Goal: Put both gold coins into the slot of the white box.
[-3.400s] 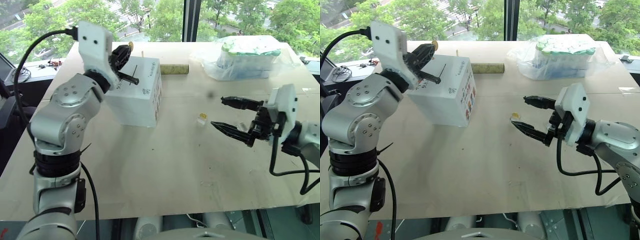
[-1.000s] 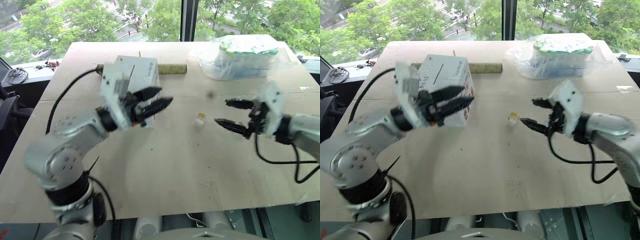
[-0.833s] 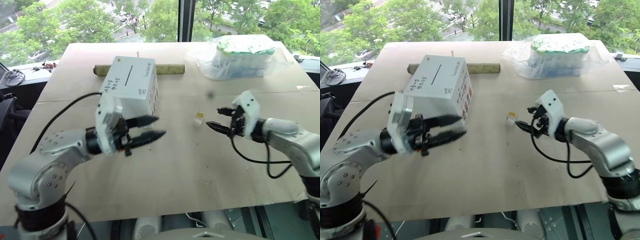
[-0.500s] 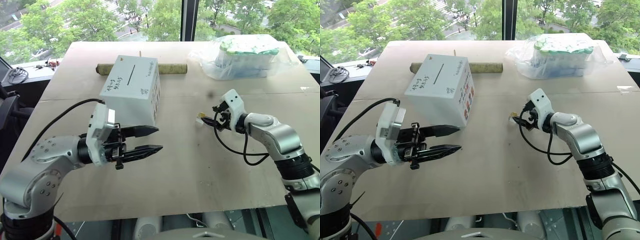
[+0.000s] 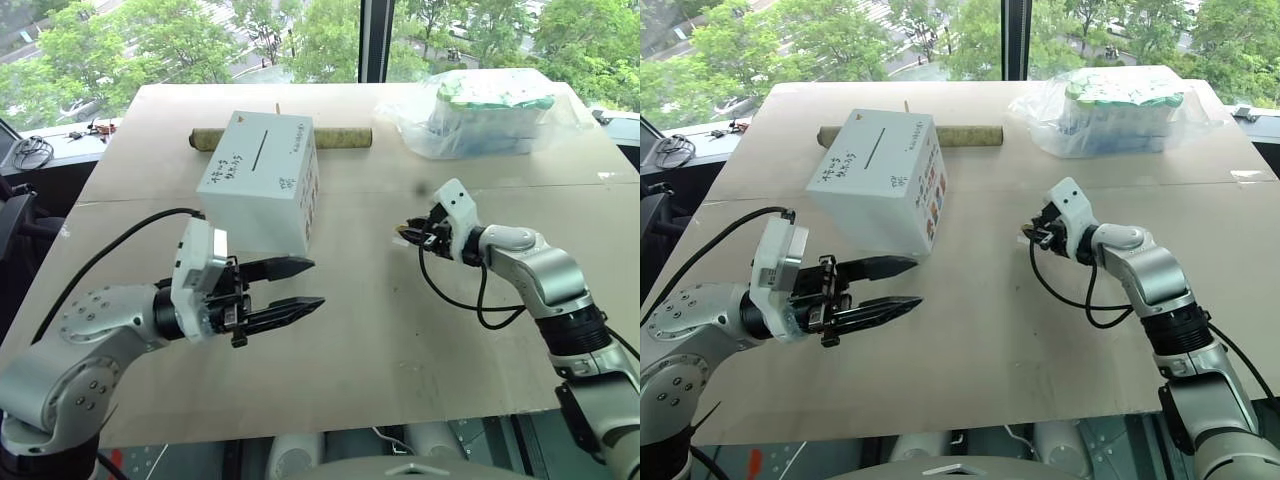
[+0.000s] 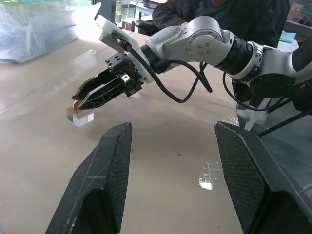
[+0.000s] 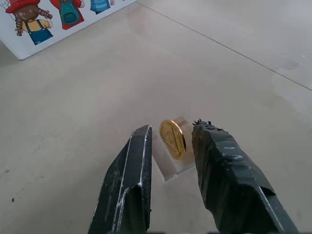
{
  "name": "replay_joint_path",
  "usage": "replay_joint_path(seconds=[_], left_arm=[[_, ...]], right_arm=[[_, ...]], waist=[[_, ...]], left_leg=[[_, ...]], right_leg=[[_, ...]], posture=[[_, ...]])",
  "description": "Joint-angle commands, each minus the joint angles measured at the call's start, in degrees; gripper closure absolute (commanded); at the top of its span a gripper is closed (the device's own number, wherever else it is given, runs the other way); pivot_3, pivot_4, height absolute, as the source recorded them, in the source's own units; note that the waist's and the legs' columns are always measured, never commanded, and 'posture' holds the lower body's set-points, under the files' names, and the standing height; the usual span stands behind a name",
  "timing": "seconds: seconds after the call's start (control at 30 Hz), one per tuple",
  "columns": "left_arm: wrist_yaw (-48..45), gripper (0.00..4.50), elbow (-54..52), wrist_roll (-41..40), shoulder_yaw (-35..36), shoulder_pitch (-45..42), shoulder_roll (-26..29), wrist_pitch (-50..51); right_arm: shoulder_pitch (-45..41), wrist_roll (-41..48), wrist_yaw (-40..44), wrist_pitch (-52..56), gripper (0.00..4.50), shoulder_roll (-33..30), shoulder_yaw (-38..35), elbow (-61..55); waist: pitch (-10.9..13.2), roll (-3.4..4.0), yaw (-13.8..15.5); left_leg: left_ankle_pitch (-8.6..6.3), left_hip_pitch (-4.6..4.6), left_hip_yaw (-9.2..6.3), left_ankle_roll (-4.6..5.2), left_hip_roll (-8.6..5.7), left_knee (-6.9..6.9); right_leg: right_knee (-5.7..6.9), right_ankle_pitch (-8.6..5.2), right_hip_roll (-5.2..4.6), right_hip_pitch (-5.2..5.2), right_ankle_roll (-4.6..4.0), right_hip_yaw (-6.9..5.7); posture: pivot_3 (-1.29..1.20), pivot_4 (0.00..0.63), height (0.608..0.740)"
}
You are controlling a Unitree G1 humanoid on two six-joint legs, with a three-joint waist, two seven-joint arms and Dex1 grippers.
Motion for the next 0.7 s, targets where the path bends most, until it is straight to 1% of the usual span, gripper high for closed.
replay_joint_path(seconds=[0.03, 0.2, 0.23, 0.27, 0.3, 0.33, 0.37, 0.6, 0.7], left_arm=[[0.1, 1.80, -1.5, -1.0, 0.2, 1.0, 0.9, -2.1], [-0.1, 1.80, -1.5, -1.0, 0.0, 2.0, 1.6, -3.4], [-0.1, 1.80, -1.5, -1.1, 0.0, 2.2, 1.7, -3.5], [0.0, 1.80, -1.5, -1.2, 0.0, 2.3, 1.8, -3.7], [0.0, 1.80, -1.6, -1.2, 0.0, 2.6, 1.9, -3.9], [0.0, 1.80, -1.5, -1.2, 0.0, 2.7, 2.0, -4.1], [0.1, 1.80, -1.5, -1.2, 0.1, 2.8, 2.0, -4.2], [1.0, 1.80, -1.2, -1.4, -0.2, 3.4, 2.0, -4.6], [4.0, 1.80, -0.6, -3.5, -0.4, 2.7, 1.1, -3.0]], right_arm=[[-1.3, -0.4, 1.1, -0.8, 3.06, 0.4, -1.2, -0.9], [-1.6, -1.7, 2.3, -1.9, 3.06, 0.9, -0.9, 0.8], [-1.7, -1.9, 2.5, -2.1, 3.32, 1.0, -0.8, 1.1], [-1.8, -2.0, 2.7, -2.2, 3.48, 1.1, -0.8, 1.3], [-1.9, -2.4, 2.8, -2.5, 3.80, 1.1, -0.7, 1.6], [-2.1, -2.8, 2.8, -2.8, 4.30, 1.2, -0.6, 2.0], [-2.1, -3.3, 3.1, -3.2, 4.45, 1.1, -0.4, 2.4], [-2.1, -4.2, 3.6, -4.3, 4.45, 1.4, -1.2, 2.7], [-1.9, -2.3, 4.0, -3.4, 4.45, 1.5, -3.4, 0.5]], waist=[[0.0, 0.00, 0.0], [0.0, 0.01, 0.0], [0.0, 0.01, 0.0], [0.0, 0.01, 0.0], [0.0, 0.01, 0.0], [0.0, 0.01, 0.0], [0.0, 0.01, 0.0], [0.0, 0.01, 0.0], [0.0, 0.02, 0.0]], left_leg=[[0.00, 0.00, 0.00, 0.00, 0.00, 0.00], [0.00, 0.00, 0.00, 0.00, 0.00, 0.00], [0.00, 0.00, 0.00, 0.01, 0.00, -0.01], [0.00, 0.00, 0.01, 0.01, 0.00, -0.01], [0.00, 0.00, 0.01, 0.01, 0.00, 0.00], [0.00, 0.00, 0.01, 0.01, 0.00, -0.01], [0.00, 0.00, 0.00, 0.01, 0.00, -0.01], [0.00, 0.01, 0.01, 0.01, 0.00, 0.00], [0.00, 0.01, 0.00, 0.01, 0.01, -0.01]], right_leg=[[0.00, 0.00, 0.00, 0.00, 0.00, 0.00], [0.00, 0.00, 0.01, 0.00, 0.00, 0.00], [0.00, 0.00, 0.01, 0.00, 0.00, 0.00], [0.00, 0.00, 0.01, 0.00, 0.00, 0.00], [0.00, 0.00, 0.01, -0.01, 0.00, 0.00], [0.00, 0.00, 0.01, -0.01, 0.00, 0.01], [0.00, 0.00, 0.01, -0.01, 0.00, 0.00], [0.00, 0.00, 0.00, -0.01, 0.00, 0.00], [0.00, 0.00, 0.00, -0.01, 0.00, 0.00]], posture=[[0.00, 0.150, 0.740], [0.00, 0.150, 0.740], [0.00, 0.150, 0.740], [0.00, 0.150, 0.740], [0.00, 0.150, 0.740], [0.00, 0.150, 0.740], [0.00, 0.150, 0.740], [0.00, 0.150, 0.740], [0.00, 0.150, 0.740]])
